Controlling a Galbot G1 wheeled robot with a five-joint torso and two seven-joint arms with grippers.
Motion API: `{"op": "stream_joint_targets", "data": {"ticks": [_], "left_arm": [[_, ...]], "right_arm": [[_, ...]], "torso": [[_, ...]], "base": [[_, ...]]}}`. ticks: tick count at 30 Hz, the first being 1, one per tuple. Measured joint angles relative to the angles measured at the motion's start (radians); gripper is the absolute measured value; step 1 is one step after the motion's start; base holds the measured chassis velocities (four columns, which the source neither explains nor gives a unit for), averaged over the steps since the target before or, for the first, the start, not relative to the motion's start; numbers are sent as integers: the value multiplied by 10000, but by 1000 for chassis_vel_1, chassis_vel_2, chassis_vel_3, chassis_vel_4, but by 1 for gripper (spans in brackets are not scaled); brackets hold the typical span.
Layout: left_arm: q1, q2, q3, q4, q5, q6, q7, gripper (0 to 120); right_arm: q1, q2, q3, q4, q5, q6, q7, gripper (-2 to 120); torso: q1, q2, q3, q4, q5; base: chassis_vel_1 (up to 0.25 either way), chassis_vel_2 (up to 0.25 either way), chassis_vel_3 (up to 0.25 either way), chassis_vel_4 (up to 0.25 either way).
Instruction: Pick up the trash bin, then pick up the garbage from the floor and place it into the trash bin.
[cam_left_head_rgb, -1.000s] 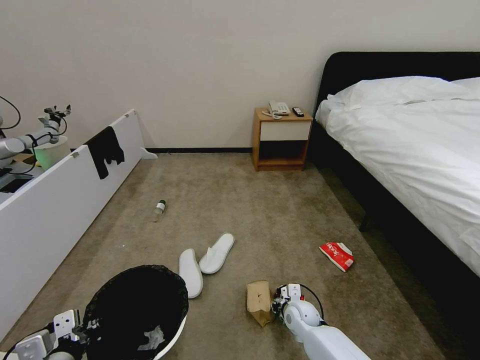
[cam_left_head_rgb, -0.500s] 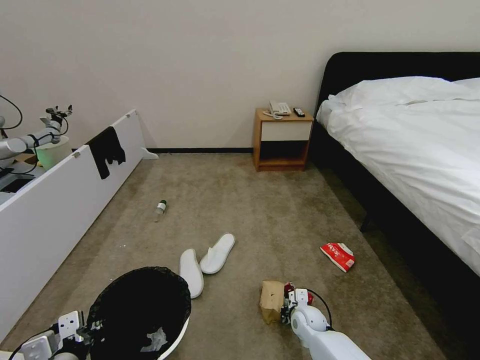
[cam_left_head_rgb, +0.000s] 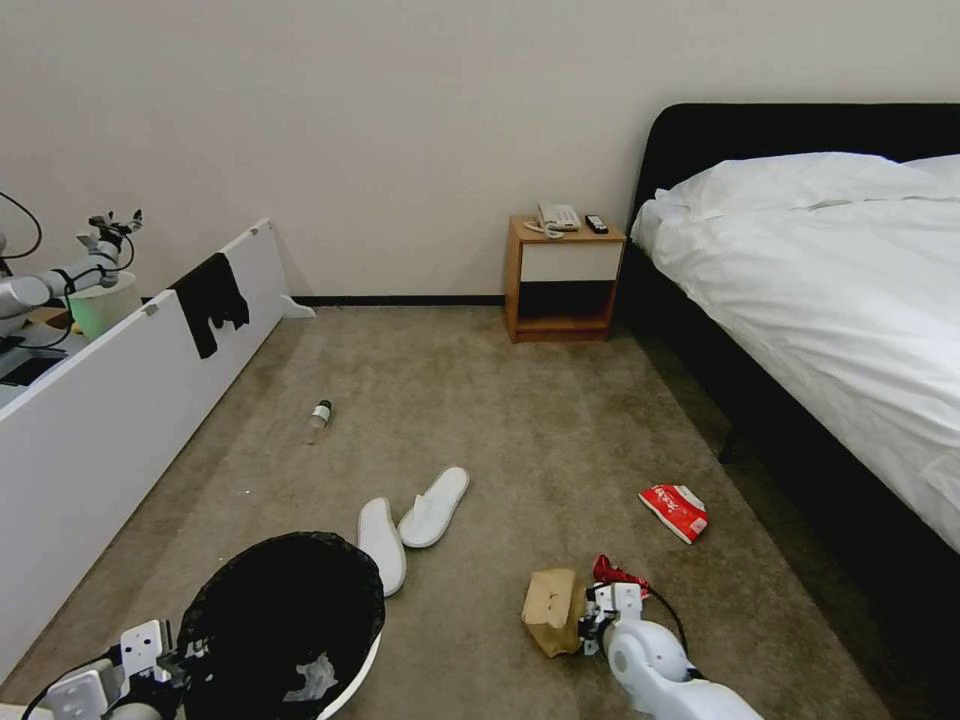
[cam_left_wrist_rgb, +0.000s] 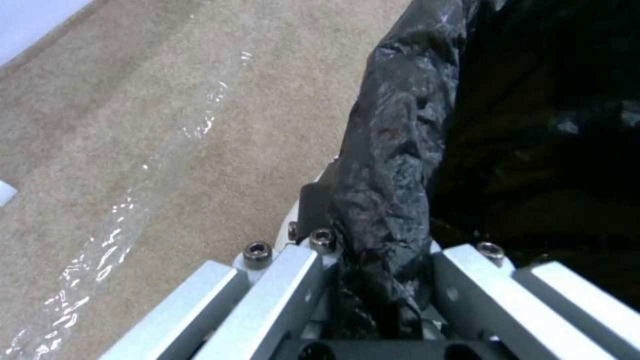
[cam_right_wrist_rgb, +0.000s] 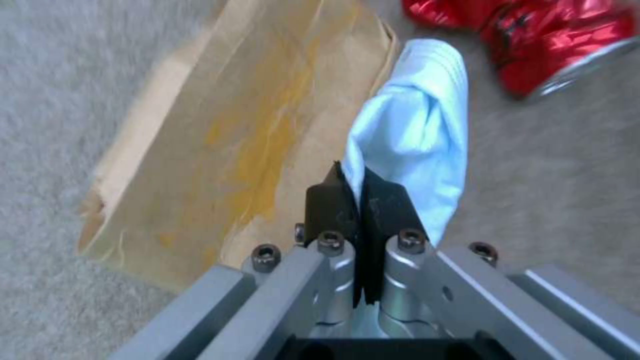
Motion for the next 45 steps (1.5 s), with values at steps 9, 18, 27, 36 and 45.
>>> {"op": "stream_joint_targets", "data": {"ticks": [9,18,27,36,45], "left_arm": [[33,78,-34,-207,-99,56,-17,2],[21,121,39,-390,-248,122,-42,2],[24,222,138,-463,-361,191,-44,2],[-134,616,305,-455,-903,311,-168,2],[-304,1272,475,-590,-2066,321,-631,2]], "right_arm": [[-497,-1301,380,1844,492,-15,425,0],[-1034,-1997,985,3607,774,-64,675,0],[-1302,-2369,1375,4833,934,464,326,0],[-792,-3466,1596,7047,1522,1504,-695,0],[2189,-3989,251,8589,3238,2252,-1329,0]], "torso": [[0,0,0,2,-1],[0,1,0,2,-1],[0,0,0,1,0],[0,0,0,2,-6],[0,0,0,2,-4]], "base": [[0,0,0,0],[0,0,0,0],[0,0,0,0],[0,0,0,0],[0,0,0,0]]}}
